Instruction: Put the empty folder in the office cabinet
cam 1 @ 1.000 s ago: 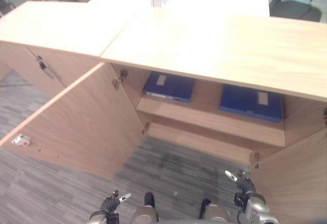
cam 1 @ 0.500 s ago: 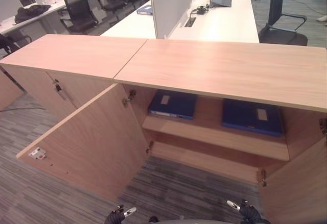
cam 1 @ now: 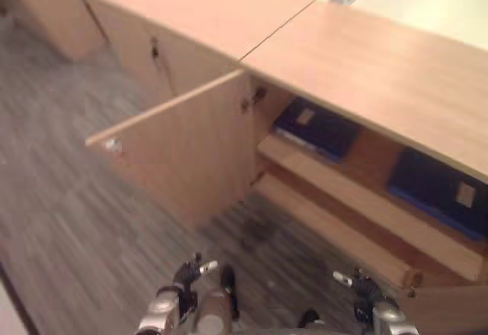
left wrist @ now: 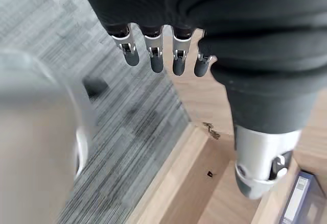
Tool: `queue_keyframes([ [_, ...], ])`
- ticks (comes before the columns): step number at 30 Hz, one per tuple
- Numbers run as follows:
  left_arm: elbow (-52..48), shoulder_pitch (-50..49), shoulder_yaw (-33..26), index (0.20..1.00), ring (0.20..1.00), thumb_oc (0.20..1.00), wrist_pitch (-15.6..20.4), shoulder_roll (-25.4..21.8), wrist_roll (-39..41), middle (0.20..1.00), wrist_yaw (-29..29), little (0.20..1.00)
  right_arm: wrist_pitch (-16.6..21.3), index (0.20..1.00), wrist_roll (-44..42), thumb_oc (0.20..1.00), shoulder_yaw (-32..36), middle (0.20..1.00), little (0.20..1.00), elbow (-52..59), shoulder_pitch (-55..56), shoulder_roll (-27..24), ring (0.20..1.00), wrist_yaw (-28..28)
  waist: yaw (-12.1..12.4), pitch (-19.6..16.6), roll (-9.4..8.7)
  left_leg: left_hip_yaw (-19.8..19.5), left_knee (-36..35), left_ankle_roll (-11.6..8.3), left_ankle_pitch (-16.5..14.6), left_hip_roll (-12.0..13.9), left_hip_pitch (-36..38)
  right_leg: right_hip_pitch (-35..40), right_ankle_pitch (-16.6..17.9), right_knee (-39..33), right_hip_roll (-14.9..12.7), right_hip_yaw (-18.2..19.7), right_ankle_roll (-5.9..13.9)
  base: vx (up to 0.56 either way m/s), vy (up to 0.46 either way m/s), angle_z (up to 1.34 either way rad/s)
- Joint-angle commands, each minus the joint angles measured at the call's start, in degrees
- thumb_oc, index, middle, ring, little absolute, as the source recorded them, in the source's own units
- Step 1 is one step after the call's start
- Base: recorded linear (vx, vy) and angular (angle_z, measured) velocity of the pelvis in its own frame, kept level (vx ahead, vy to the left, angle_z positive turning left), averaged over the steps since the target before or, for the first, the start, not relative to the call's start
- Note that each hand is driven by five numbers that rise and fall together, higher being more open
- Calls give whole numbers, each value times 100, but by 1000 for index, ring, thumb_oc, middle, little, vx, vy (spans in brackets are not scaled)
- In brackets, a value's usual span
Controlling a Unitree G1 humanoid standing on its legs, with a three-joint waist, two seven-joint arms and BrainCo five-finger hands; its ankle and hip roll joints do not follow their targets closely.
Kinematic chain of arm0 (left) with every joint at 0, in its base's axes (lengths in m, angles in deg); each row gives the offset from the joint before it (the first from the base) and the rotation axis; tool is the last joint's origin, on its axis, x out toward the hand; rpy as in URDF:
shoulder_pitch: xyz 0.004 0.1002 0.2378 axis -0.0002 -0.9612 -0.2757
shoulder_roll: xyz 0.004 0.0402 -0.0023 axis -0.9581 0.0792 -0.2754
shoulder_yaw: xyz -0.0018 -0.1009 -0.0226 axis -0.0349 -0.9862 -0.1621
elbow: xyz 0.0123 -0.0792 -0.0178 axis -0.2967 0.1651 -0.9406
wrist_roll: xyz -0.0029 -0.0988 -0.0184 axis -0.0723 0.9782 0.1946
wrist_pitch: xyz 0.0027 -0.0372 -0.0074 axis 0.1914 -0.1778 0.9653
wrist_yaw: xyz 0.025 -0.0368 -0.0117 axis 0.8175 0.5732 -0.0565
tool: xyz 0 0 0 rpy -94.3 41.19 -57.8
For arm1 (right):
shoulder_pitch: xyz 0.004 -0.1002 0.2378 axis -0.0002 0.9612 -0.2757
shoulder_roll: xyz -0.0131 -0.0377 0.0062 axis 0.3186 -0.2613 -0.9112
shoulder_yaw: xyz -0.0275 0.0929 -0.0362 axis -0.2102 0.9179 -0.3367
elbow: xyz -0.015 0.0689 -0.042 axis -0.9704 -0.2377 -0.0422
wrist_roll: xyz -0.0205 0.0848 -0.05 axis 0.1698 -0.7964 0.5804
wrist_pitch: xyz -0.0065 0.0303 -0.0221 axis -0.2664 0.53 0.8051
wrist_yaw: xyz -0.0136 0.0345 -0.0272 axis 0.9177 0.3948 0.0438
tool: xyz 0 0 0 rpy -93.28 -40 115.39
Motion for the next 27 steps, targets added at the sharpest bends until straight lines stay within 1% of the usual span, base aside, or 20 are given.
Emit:
queue_keyframes([
  [1,-106,-204,-187,1000,1000,1000,32,-403,30,1000,4,1000,19,1000,-160,1000,196,1000,1000,80,-65,139,1000,61,-38,50,206,-714,-511,279,-264,-284,521,-852,554,2715,-578,552,855,85,235,87],
  [2,-312,-253,-168,1000,1000,1000,30,-500,45,1000,16,1000,31,1000,-299,1000,310,1000,1000,161,-118,194,1000,110,8,120,333,-901,-593,334,-184,-271,529,-1105,760,3153,-477,846,914,85,89,118],
  [3,-213,-178,-140,1000,1000,1000,35,-491,37,1000,24,1000,80,1000,-486,1000,407,1000,1000,153,-116,249,1000,148,14,136,355,-1153,-717,305,-174,-361,608,-1087,612,2966,-398,1158,914,139,-119,84],
  [4,-63,10,-42,1000,1000,1000,86,-475,50,1000,69,1000,145,1000,-687,1000,451,1000,1000,168,-64,294,1000,173,-55,93,303,-1561,-841,215,-132,-535,637,-897,278,2372,-344,1487,875,192,-276,156],
  [5,101,214,27,1000,1000,1000,124,-475,59,1000,125,1000,218,1000,-904,1000,481,1000,1000,205,-2,317,1000,176,-149,1,213,-1913,-933,109,-71,-657,609,-654,100,1639,-230,1897,815,202,-295,227],
  [6,282,313,20,1000,1000,1000,165,-435,37,1000,165,1000,246,1000,-926,1000,460,1000,1000,162,35,358,1000,166,-163,-97,187,-2035,-1025,71,-41,-675,593,-476,-40,1284,-145,1972,762,168,-287,219],
  [7,580,366,-26,1000,1000,1000,200,-404,-36,1000,226,1000,225,1000,-858,1000,408,1000,1000,86,71,377,1000,135,-98,-249,140,-2134,-1120,-6,-31,-701,600,-175,-210,861,-142,1871,710,122,-223,199],
  [9,891,427,-212,1000,1000,1000,225,-360,70,1000,326,1000,208,1000,-793,1000,321,1000,1000,53,58,372,1000,104,-48,-324,139,-2219,-1189,-137,95,-629,594,-12,-195,511,-55,1757,679,52,-185,113],
  [10,896,429,-213,1000,1000,1000,228,-358,71,1000,325,1000,209,1000,-794,1000,319,1000,1000,52,57,371,1000,104,-57,-323,144,-2228,-1196,-142,98,-623,599,2,-188,493,-46,1746,674,41,-285,21],
  [11,1197,359,-395,1000,1000,1000,245,-286,145,1000,305,1000,227,1000,-747,1000,237,1000,1000,76,138,319,1000,38,20,-406,146,-2322,-1337,-337,233,-479,657,348,-148,-35,116,1607,636,33,-273,7],
  [14,1435,229,-392,1000,1000,1000,234,-231,-10,1000,270,1000,218,1000,-646,1000,229,1000,1000,-37,193,224,1000,22,46,-388,219,-2407,-1435,-499,409,-322,704,601,-160,-400,293,1485,551,-24,-209,16],
  [16,1471,195,-402,1000,1000,1000,222,-196,-18,1000,253,1000,222,1000,-646,1000,238,1000,1000,-66,205,221,1000,11,44,-380,256,-2417,-1500,-542,476,-274,719,655,-178,-469,347,1441,526,-54,-85,2],
  [17,1539,175,-421,1000,1000,1000,206,-162,-41,1000,255,1000,225,1000,-634,1000,262,1000,1000,-128,249,180,1000,0,51,-328,301,-2484,-1555,-658,633,-203,674,699,-216,-512,415,1339,460,-101,-75,-2],
  [18,1571,173,-438,1000,1000,1000,195,-150,-43,1000,251,1000,225,1000,-624,1000,276,1000,1000,-134,281,160,1000,0,49,-292,304,-2500,-1514,-693,671,-184,622,692,-216,-507,420,1311,444,-170,-103,-5],
  [21,1597,213,-437,1000,1000,1000,190,-135,-40,1000,250,1000,212,1000,-600,1000,263,1000,1000,-128,312,99,1000,-8,0,-174,265,-2479,-1209,-681,620,-207,412,610,-199,-414,399,1264,403,-124,-43,1],
  [22,1611,232,-424,1000,1000,1000,185,-125,-66,1000,254,1000,206,1000,-583,1000,255,1000,1000,-121,329,76,1000,-15,-43,-131,213,-2371,-993,-625,505,-239,397,531,-164,-352,356,1245,366,-261,-67,0],
  [23,1619,222,-408,1000,1000,1000,187,-112,-118,1000,247,1000,186,1000,-612,1000,275,1000,1000,-141,337,55,1000,-50,-126,-141,118,-2260,-662,-487,96,-353,498,345,-112,-238,262,1252,297,-210,-51,2],
  [24,1618,219,-409,1000,1000,1000,187,-112,-119,1000,246,1000,187,1000,-614,1000,272,1000,1000,-142,338,55,1000,-51,-119,-138,119,-2252,-625,-483,59,-352,493,346,-128,-224,259,1261,302,-177,-11,-13],
  [25,1631,179,-391,1000,1000,1000,193,-85,-158,1000,265,1000,176,1000,-663,1000,312,1000,1000,-162,370,54,1000,-64,-207,-196,107,-2115,-584,-410,-89,-409,639,215,-107,-162,250,1262,252,-57,43,-16],
  [27,1550,126,-375,1000,1000,1000,169,-33,-171,1000,231,1000,164,1000,-686,1000,388,1000,1000,-208,400,47,1000,-65,-277,-287,172,-1932,-750,-325,-125,-435,793,126,-97,-88,316,1284,250,-9,52,-6],
])
